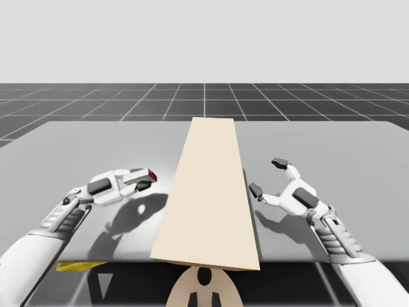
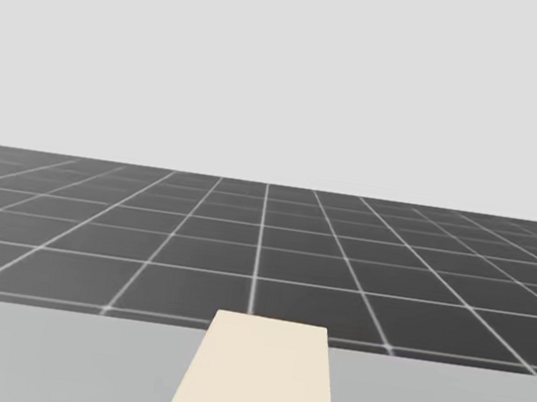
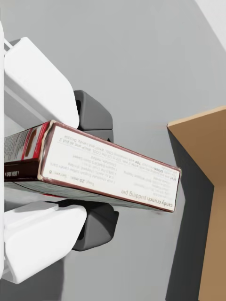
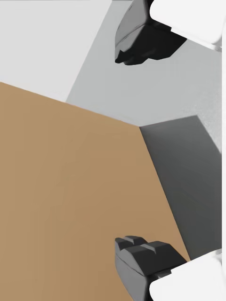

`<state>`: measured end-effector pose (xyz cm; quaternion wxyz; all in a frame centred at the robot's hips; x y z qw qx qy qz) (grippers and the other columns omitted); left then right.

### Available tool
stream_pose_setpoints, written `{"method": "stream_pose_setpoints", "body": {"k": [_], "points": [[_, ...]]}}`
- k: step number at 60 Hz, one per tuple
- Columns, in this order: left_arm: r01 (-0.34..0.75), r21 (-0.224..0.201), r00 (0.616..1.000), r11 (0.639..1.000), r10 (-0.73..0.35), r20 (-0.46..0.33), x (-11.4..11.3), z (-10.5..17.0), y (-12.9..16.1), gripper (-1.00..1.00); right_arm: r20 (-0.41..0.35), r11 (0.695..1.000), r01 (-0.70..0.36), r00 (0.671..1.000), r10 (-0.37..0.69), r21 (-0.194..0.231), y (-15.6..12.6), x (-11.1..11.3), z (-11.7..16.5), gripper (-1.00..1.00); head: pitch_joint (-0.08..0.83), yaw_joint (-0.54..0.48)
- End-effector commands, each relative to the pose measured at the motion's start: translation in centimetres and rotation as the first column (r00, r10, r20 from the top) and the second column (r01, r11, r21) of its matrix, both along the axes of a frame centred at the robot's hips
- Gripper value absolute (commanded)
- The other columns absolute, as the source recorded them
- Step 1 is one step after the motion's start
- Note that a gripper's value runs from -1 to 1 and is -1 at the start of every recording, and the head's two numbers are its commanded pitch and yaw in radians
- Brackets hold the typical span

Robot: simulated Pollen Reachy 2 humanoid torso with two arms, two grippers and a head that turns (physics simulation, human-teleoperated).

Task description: Retrieve the object from inside the box.

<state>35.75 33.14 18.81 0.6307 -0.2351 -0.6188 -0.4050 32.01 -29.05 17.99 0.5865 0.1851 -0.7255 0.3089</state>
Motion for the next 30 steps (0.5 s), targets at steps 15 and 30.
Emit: {"method": "stream_pose_setpoints", "body": {"k": [15,30], "points": [[-0.171,-0.073,0.971,0.983,0.181,0.156,4.6,11.3,3.7,1.00,0.002,1.000,0.000,1.000,-0.001,0.005,-0.2,0.0,0.1,-1.00,0.007,-0.01],[-0.195,-0.063,0.955,0.979,0.204,0.216,7.2,16.7,1.9,1.00,0.005,1.000,0.002,1.000,-0.002,0.007,-0.4,-0.1,0.2,-1.00,0.006,-0.02]]}}
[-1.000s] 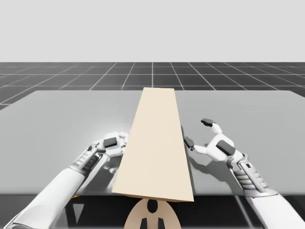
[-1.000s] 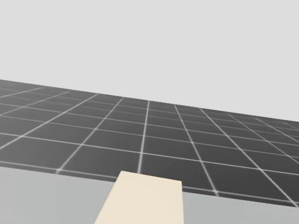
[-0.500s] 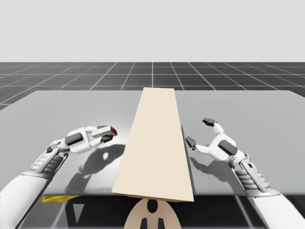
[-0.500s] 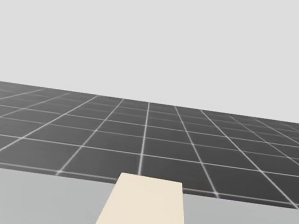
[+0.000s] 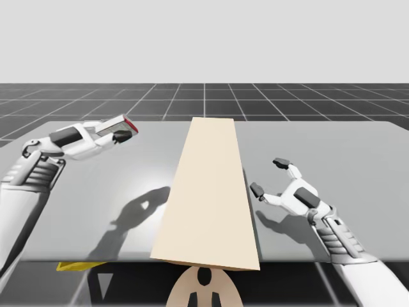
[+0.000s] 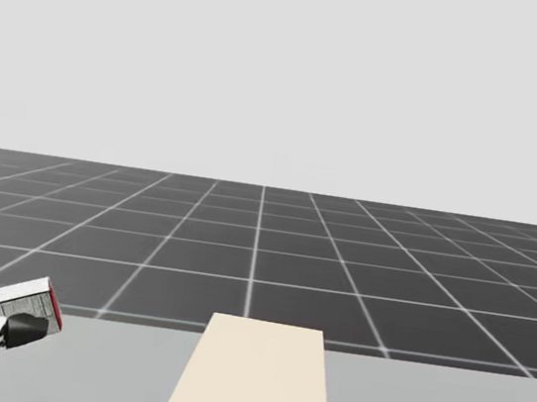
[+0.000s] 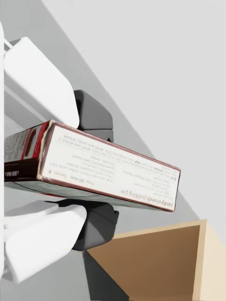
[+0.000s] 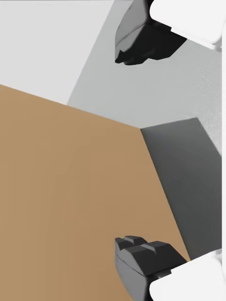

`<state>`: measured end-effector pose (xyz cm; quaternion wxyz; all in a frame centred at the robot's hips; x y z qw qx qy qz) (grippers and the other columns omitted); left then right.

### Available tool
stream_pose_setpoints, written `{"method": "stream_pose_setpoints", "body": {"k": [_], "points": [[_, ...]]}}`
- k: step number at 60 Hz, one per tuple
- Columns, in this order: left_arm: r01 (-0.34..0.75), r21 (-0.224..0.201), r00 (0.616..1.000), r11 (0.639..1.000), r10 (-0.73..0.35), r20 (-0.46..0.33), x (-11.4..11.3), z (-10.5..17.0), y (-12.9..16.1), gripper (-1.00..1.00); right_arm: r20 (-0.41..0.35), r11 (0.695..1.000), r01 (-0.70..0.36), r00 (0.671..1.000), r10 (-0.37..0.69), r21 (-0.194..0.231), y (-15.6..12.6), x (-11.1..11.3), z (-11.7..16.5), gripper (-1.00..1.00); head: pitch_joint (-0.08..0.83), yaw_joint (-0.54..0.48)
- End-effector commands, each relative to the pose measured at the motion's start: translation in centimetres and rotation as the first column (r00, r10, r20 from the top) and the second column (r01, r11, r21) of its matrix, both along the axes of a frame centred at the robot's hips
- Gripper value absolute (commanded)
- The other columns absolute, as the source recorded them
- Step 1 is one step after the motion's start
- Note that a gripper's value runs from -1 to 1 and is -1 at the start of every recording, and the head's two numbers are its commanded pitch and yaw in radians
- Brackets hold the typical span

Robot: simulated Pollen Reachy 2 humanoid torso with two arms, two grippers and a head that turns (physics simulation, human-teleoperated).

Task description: Retrieve the object from inside the box.

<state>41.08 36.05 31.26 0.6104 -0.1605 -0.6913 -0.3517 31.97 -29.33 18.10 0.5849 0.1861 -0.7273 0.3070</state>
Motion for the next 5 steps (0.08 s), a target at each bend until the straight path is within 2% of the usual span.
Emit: {"method": "stream_pose_setpoints", "body": {"k": [1,5], "points": [[-0.034,0.006,0.996,0.999,0.034,0.079,2.1,4.7,-1.2,1.00,0.002,1.000,0.002,1.000,-0.002,0.003,-0.2,-0.1,0.1,-1.00,0.007,-0.02],[-0.035,-0.006,0.995,0.999,0.036,0.094,2.5,6.2,-1.8,1.00,0.000,1.000,0.003,1.000,-0.003,0.003,-0.2,-0.1,0.1,-1.00,0.010,-0.02]]}}
